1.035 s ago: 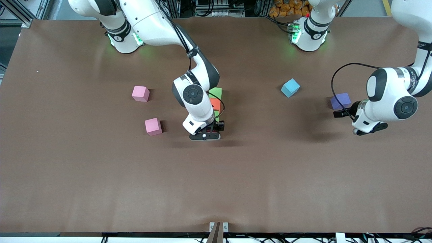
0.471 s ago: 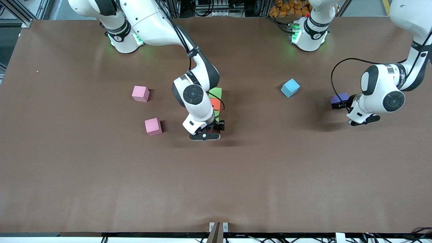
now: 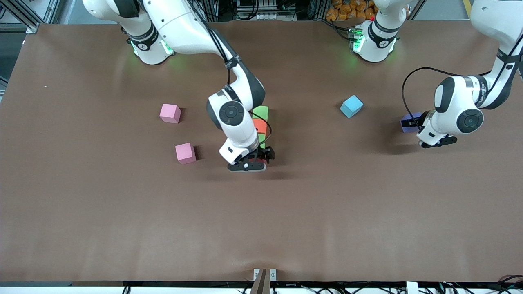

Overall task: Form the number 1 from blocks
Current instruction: 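Place the red cube beside green while the left gripper grasps the purple cube, then lift the purple cube with the left gripper while the right gripper withdraws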

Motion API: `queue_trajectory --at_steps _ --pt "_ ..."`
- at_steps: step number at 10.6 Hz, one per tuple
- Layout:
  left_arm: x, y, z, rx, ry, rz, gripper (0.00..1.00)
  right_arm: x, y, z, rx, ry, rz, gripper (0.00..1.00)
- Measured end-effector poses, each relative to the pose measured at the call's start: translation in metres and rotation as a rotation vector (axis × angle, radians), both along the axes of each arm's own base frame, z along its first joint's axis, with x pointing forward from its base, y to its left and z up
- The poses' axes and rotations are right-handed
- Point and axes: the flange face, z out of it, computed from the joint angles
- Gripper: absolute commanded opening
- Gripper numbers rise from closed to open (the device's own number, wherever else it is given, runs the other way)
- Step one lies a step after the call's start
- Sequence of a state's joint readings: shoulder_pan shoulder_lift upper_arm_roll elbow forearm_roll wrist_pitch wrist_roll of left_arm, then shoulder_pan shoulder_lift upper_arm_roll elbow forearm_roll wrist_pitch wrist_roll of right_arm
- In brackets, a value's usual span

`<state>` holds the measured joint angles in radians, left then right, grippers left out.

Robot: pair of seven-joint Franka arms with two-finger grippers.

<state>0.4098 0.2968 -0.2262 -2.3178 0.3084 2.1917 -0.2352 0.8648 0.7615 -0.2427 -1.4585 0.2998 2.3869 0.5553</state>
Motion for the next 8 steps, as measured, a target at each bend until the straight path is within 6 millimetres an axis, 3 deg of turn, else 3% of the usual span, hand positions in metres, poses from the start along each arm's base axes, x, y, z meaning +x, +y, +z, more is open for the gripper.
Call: queue_trajectory --at_steps 2,4,6,8 --pt "0.001 0.004 -0.003 -0.009 -0.058 0.006 1.0 0.033 -0.051 0.037 0.028 -0.02 -0.078 1.0" --pt "0.001 0.003 -0.003 -0.01 -0.071 0.005 1.0 0.061 -0.13 0.072 0.04 0.003 -0.146 1.0" --pt "0.0 0.002 -0.004 -0.008 -0.07 0.012 1.0 0.074 -0.217 0.104 0.037 0.051 -0.147 1.0" --pt "-0.005 0.0 -0.007 -0.007 -0.059 0.018 1.0 0.073 -0.3 0.14 -0.018 0.074 -0.09 1.0"
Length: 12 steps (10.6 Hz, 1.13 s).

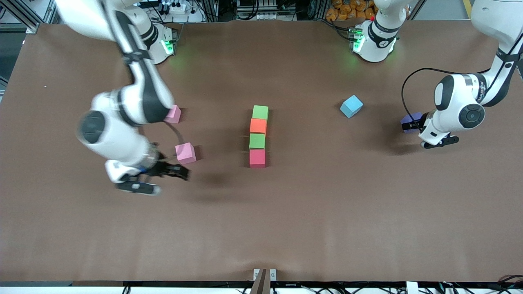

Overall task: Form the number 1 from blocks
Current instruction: 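Lift the purple cube with the left gripper while the right gripper withdraws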

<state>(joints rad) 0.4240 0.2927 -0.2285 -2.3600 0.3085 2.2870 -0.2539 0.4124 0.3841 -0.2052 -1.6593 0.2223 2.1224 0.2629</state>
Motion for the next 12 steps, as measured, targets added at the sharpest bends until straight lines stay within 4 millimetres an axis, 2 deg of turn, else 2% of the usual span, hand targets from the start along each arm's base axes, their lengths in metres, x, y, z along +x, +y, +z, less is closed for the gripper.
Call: queue_trajectory --at_steps 1,2,3,6,8,10,12 --pt "-0.003 -0.001 -0.002 -0.001 0.006 0.0 0.7 -0.007 -0.031 0.022 -0.044 0.011 0.033 1.0" --pt "-0.005 -0.001 -0.003 -0.002 0.01 0.0 0.29 -0.015 -0.049 0.042 -0.069 0.018 0.057 1.0" --pt "-0.006 -0.002 -0.003 -0.002 0.011 -0.001 0.0 -0.023 -0.062 0.063 -0.077 0.015 0.082 1.0" --pt "-0.002 -0.004 0.002 0.001 -0.008 -0.007 0.0 -0.038 -0.107 0.111 -0.073 -0.024 0.137 1.0" --pt "0.016 -0.012 0.017 0.004 -0.057 -0.029 0.0 -0.047 -0.136 0.135 -0.07 -0.043 0.147 1.0" --pt "0.047 -0.037 0.044 -0.002 -0.108 -0.072 0.0 -0.059 -0.153 0.16 -0.071 -0.033 0.166 1.0" --pt "0.08 -0.081 0.076 -0.04 -0.115 -0.097 0.0 -0.065 -0.161 0.186 -0.108 -0.017 0.174 1.0"
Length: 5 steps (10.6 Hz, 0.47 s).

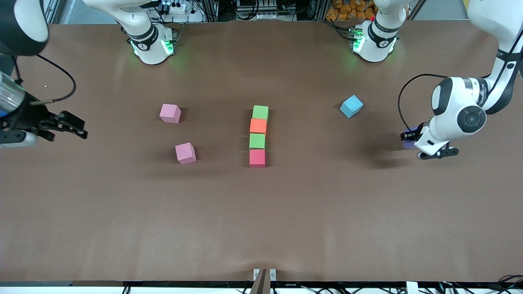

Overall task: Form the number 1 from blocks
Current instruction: 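Lift the purple cube with the left gripper while the right gripper withdraws, then place the purple cube beside the first green cube and open the left gripper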

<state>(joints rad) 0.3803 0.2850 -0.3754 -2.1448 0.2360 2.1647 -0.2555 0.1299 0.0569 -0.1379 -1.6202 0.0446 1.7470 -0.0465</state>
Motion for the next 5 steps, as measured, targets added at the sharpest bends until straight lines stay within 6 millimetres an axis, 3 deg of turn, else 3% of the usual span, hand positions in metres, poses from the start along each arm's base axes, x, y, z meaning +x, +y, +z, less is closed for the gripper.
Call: queue_trajectory --at_steps 2,5 --pt "0.018 -0.06 0.017 -0.018 0.025 -0.017 0.0 -0.006 -0.01 0.02 -0.009 0.029 -0.012 1.0" --pt "0.005 -0.152 0.011 -0.018 0.056 -0.009 0.0 -0.015 -0.032 0.032 -0.006 0.083 -0.048 1.0"
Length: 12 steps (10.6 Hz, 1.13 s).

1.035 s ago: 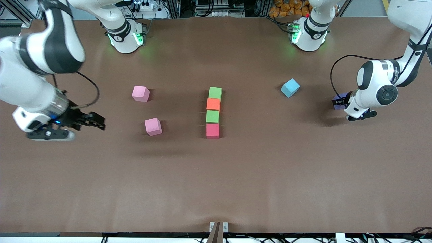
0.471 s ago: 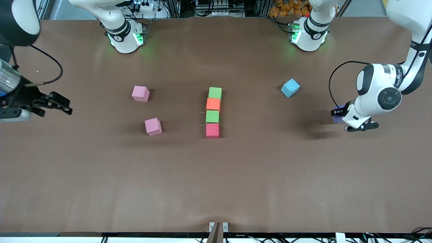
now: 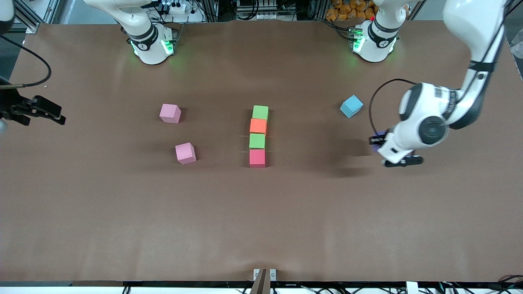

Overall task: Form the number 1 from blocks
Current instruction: 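Place the purple cube beside the first green cube and open the left gripper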

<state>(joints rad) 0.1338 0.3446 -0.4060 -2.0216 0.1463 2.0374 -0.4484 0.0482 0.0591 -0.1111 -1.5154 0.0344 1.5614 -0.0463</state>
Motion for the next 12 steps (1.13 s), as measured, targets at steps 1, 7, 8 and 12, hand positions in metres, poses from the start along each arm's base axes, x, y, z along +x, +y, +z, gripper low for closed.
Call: queue_trajectory --at_steps 1,7,8,12 --pt "-0.01 -0.035 0.0 -0.007 0.005 0.005 0.0 -0.002 -0.001 0.001 0.001 0.014 -0.001 1.0" --pt "-0.142 -0.256 0.025 -0.027 0.044 -0.028 0.0 -0.008 0.001 0.009 0.002 0.047 0.002 1.0" --pt "-0.172 -0.286 0.027 -0.029 0.057 -0.037 0.0 -0.008 0.001 0.01 0.002 0.045 0.003 1.0" --pt "-0.234 -0.382 0.011 -0.05 0.124 -0.038 0.0 -0.008 0.001 0.01 0.001 0.046 0.004 1.0"
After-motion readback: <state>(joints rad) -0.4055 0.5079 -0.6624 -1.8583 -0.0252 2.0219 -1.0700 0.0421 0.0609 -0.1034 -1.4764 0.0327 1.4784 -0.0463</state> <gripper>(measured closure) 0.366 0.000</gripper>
